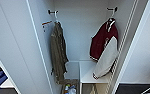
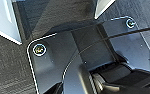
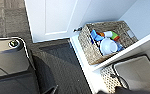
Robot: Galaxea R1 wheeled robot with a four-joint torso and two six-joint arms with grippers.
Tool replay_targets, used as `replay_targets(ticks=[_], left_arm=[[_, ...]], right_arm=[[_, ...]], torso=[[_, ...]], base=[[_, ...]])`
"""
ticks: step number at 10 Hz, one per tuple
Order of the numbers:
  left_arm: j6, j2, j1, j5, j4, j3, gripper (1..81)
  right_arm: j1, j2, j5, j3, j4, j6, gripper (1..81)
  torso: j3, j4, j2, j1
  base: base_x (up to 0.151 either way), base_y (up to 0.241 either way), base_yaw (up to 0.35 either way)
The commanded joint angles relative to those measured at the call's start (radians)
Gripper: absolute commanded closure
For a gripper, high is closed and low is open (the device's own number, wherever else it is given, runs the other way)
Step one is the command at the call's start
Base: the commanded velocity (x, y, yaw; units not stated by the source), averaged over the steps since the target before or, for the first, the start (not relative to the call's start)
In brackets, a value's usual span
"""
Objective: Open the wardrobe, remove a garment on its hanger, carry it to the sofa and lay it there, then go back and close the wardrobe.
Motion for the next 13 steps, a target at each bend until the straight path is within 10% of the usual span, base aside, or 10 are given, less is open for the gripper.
replay_targets(ticks=[1,13], left_arm=[[0.012,-0.001,-0.049,0.046,0.009,0.001,1.0],[0.046,0.013,-0.049,0.034,0.000,0.000,1.0]], right_arm=[[0.129,0.022,-0.011,-0.076,0.179,0.009,1.0],[0.077,-0.153,-0.002,-0.167,0.680,0.020,1.0]], torso=[[0.000,0.000,0.000,0.000],[0.000,0.000,0.000,0.000]], base=[[0.000,0.000,0.000],[0.000,0.000,0.000]])
